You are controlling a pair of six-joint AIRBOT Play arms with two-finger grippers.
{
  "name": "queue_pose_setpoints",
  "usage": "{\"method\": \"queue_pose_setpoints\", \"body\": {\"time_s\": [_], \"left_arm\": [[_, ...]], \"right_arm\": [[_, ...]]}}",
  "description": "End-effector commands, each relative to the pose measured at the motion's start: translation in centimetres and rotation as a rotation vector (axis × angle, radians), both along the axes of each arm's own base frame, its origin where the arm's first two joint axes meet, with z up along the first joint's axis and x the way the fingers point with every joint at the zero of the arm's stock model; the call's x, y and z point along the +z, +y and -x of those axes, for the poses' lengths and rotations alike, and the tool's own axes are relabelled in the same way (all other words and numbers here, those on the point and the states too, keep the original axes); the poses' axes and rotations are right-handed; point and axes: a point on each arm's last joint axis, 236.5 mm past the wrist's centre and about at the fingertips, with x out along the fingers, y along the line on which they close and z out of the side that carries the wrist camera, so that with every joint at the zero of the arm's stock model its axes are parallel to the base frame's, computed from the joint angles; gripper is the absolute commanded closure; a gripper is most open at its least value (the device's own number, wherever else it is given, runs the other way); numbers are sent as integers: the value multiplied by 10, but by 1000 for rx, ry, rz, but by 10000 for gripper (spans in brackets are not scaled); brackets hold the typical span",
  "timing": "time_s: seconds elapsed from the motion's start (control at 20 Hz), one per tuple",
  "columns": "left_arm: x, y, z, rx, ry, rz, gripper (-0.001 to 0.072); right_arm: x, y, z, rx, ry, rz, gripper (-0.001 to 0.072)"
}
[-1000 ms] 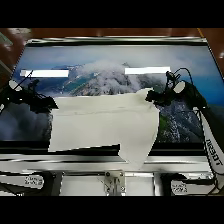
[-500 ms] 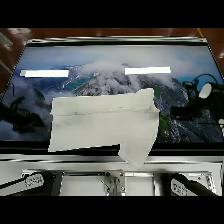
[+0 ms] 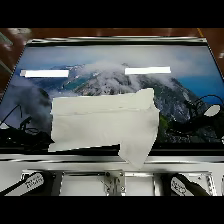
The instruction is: Fold the shirts.
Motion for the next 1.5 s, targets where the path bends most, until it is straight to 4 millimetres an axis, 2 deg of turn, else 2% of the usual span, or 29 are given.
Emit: {"method": "queue_pose_setpoints", "body": {"time_s": [0.0,0.15,0.2,0.3,0.35,0.45,0.55,0.6,0.65,0.7,0.8,0.9,1.1,1.15,1.2,1.25,1.35,1.45], "left_arm": [[-15,-20,-9,43,-41,26,46],[-24,-34,-12,45,-32,40,56],[-27,-35,-13,60,-20,35,139],[-27,-36,-15,73,-17,34,550],[-26,-38,-14,66,-17,41,654],[-23,-41,-9,37,-14,60,669],[-20,-45,-4,-9,-14,83,669],[-18,-46,-3,-21,-21,86,669],[-16,-45,-5,-24,-34,81,669],[-13,-45,-7,-24,-48,75,668],[-8,-43,-10,-54,-94,63,668],[-5,-42,-12,-58,-113,55,669],[-6,-41,-15,-52,-121,50,668],[-5,-42,-16,-46,-126,54,668],[-4,-43,-18,-38,-131,59,669],[-3,-43,-21,-45,-145,58,669],[10,-36,-41,-82,-247,24,670],[35,-18,-74,-55,-368,-56,669]], "right_arm": [[-3,-3,-10,-42,-40,3,257],[-3,-3,-9,-41,-39,4,257],[-3,-2,-9,-45,-37,3,257],[-3,-1,-5,-42,-22,-4,257],[-3,1,1,-31,4,-10,257],[-12,8,31,10,101,-36,246],[-21,31,54,0,169,-128,246],[-23,50,56,-17,164,-210,245],[-26,62,56,-42,155,-255,122],[-32,66,54,-75,142,-267,84],[-44,70,47,-161,110,-277,87],[-53,74,41,-229,81,-291,166],[-69,92,40,-218,46,-268,166],[-73,97,36,-189,20,-241,201],[-74,98,29,-172,-14,-217,455],[-69,99,22,-165,-34,-218,652],[-44,98,0,-138,-109,-235,659],[-2,95,-36,-116,-250,-245,660]]}}
